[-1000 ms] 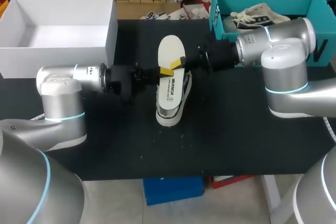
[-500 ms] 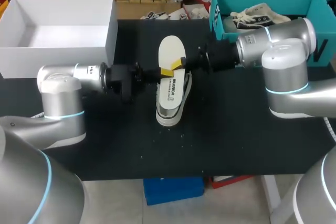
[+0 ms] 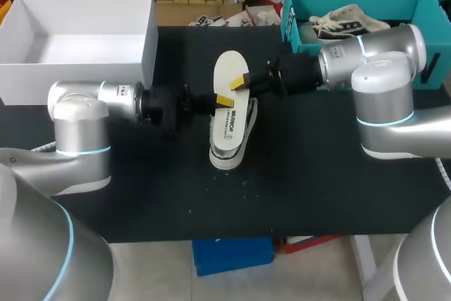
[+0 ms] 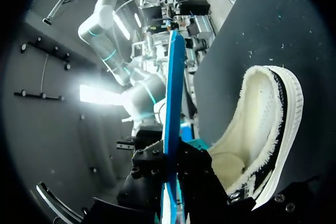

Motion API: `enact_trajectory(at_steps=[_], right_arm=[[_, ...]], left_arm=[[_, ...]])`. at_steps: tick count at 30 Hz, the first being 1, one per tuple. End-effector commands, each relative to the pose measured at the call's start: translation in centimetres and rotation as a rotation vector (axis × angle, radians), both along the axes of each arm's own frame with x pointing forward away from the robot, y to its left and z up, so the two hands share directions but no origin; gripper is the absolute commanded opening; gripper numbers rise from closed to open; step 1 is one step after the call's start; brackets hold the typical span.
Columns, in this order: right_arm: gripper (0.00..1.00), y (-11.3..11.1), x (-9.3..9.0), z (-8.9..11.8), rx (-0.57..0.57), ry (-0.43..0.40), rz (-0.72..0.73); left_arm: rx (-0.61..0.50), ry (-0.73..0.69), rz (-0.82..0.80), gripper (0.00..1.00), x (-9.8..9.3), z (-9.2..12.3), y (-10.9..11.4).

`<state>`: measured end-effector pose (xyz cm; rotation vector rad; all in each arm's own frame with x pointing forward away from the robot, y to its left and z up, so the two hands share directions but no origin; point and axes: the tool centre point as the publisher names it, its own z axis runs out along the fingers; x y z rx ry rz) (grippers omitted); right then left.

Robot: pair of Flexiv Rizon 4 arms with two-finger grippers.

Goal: Take the shoe out of the shoebox, open the shoe tongue, remove and reinsert the insole, then place the shoe into the shoebox

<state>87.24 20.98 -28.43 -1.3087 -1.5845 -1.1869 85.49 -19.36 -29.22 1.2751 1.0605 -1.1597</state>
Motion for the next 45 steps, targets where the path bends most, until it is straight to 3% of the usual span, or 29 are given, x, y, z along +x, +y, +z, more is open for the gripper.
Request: enact_trajectory(at_steps=[1,15,31,39,45], right_arm=[[1.00,-1.1,-0.9,1.0,-0.034,-0.014,-0.038],[1.00,-6.0,-3.7,2.6,-0.187,-0.043,-0.218],[1.00,-11.4,-9.8,4.9,-0.320,-0.063,-0.455],[1.00,-13.3,-10.1,7.1,-0.357,-0.111,-0.537],[1.00,-14.1,-10.6,7.3,-0.373,-0.107,-0.568]], left_arm=[[0.085,0.021,0.020,0.00,-1.2,0.9,0.8],[0.273,0.118,0.011,0.00,-5.5,2.8,3.5],[0.376,0.191,-0.042,0.00,-11.6,2.6,5.5],[0.400,0.220,-0.071,0.00,-13.8,2.2,6.4],[0.413,0.237,-0.083,0.00,-14.4,1.8,6.8]])
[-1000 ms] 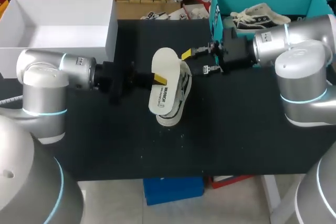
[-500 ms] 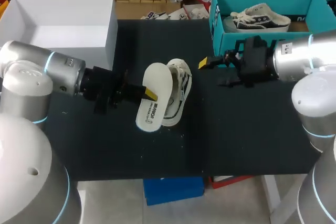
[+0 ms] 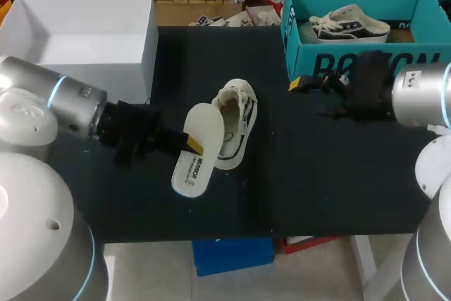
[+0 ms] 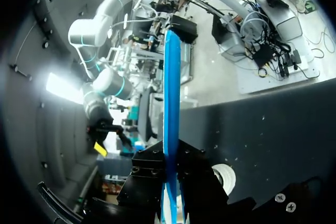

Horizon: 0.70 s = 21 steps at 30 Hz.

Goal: Take the shoe out of the shoebox, open the shoe tongue, remove and reinsert the insole, then place the shoe into the shoebox

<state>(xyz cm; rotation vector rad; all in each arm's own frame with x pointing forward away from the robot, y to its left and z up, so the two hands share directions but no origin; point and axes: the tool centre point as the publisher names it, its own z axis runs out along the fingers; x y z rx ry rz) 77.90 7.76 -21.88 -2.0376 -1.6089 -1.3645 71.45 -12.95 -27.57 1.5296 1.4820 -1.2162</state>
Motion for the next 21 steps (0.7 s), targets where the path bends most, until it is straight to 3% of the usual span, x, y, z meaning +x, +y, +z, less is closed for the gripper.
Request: enact_trajectory(at_steps=[1,21], right_arm=[[1.00,-1.0,-1.4,0.7,-0.020,0.010,-0.018],[1.00,-0.8,-1.7,1.1,-0.010,0.025,-0.007]], left_arm=[[0.009,0.007,-0.003,0.00,-0.4,0.1,0.4],[0.043,0.064,-0.085,0.00,-0.2,-1.1,-0.6]])
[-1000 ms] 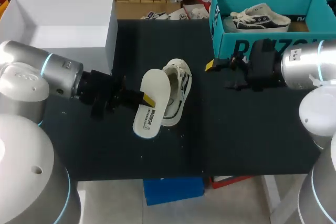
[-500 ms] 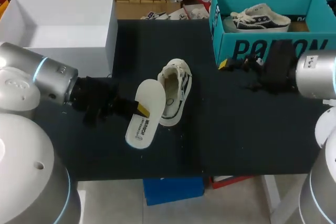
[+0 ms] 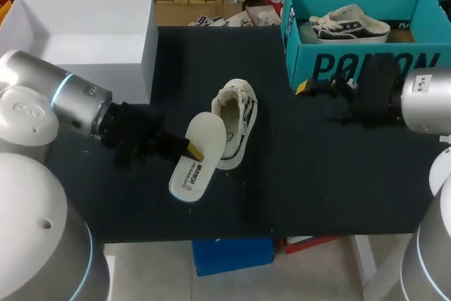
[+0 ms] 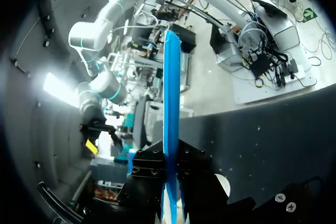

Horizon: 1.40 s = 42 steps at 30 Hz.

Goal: Take the shoe out of the shoebox, open the shoe tongue, remove and reinsert the insole, then place the shoe into the shoebox

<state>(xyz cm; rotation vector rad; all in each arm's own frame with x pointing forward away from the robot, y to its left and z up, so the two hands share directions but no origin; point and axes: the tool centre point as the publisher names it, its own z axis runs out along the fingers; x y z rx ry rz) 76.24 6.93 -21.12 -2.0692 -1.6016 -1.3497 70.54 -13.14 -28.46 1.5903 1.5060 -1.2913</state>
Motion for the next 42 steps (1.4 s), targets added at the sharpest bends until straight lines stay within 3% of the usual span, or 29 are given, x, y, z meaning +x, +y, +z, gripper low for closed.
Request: enact_trajectory(at_steps=[1,19,28,42], right_arm=[[1.00,0.2,-0.1,0.3,0.007,0.019,0.019],[1.00,0.8,-1.2,0.3,0.010,0.071,0.007],[1.00,0.8,-1.2,0.3,0.010,0.071,0.007],[1.00,0.8,-1.2,0.3,0.010,0.071,0.007]], left_arm=[[0.012,0.006,-0.019,0.00,0.8,-0.2,-0.4],[0.096,0.043,-0.058,0.00,0.9,-1.2,-0.5],[0.151,0.107,-0.072,0.00,1.2,-3.2,-0.4],[0.193,0.139,-0.124,0.00,3.4,-4.7,-1.5]])
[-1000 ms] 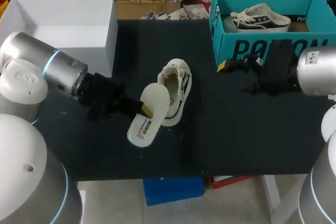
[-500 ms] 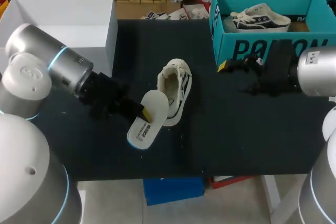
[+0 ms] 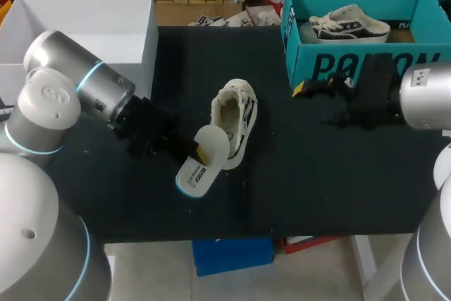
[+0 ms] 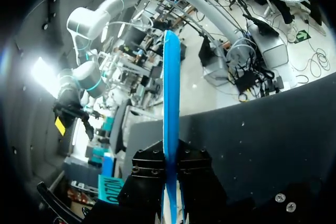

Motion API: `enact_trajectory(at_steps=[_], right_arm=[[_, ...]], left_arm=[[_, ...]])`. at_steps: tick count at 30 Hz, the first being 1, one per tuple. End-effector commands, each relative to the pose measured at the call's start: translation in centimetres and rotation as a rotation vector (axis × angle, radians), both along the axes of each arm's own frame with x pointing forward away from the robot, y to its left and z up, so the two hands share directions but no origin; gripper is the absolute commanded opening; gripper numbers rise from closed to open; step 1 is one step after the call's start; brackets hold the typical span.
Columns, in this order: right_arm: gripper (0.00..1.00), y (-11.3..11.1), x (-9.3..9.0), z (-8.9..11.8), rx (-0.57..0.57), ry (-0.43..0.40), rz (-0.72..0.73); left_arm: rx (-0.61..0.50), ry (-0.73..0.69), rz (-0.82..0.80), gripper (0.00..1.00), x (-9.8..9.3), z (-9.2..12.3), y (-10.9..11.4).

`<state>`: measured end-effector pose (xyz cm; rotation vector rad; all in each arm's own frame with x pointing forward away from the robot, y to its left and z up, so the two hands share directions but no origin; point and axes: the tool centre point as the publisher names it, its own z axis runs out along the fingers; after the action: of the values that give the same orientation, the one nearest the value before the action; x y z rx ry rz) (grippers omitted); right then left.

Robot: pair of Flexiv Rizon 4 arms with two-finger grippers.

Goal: Take the shoe out of the shoebox, open the shoe tongue, remove and reinsert the insole, then place the shoe into the shoebox

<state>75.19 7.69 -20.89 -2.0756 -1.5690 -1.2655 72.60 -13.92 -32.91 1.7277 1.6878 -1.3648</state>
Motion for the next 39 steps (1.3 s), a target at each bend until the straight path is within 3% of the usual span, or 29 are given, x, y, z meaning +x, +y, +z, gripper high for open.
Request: enact_trajectory(at_steps=[1,12,28,39], right_arm=[[1.00,0.1,-0.1,0.1,-0.002,0.001,-0.002],[1.00,0.1,-0.1,0.1,-0.002,0.001,-0.002],[1.00,0.1,-0.1,0.1,-0.002,0.001,-0.002],[1.00,0.1,-0.1,0.1,-0.002,0.001,-0.002]], left_arm=[[0.019,0.008,-0.047,0.00,1.5,-0.3,-0.8],[0.090,0.005,-0.127,0.00,3.2,-0.6,-1.6],[0.108,0.013,-0.111,0.00,4.5,-2.0,-2.3],[0.110,-0.017,-0.074,0.00,7.0,-2.6,-3.3]])
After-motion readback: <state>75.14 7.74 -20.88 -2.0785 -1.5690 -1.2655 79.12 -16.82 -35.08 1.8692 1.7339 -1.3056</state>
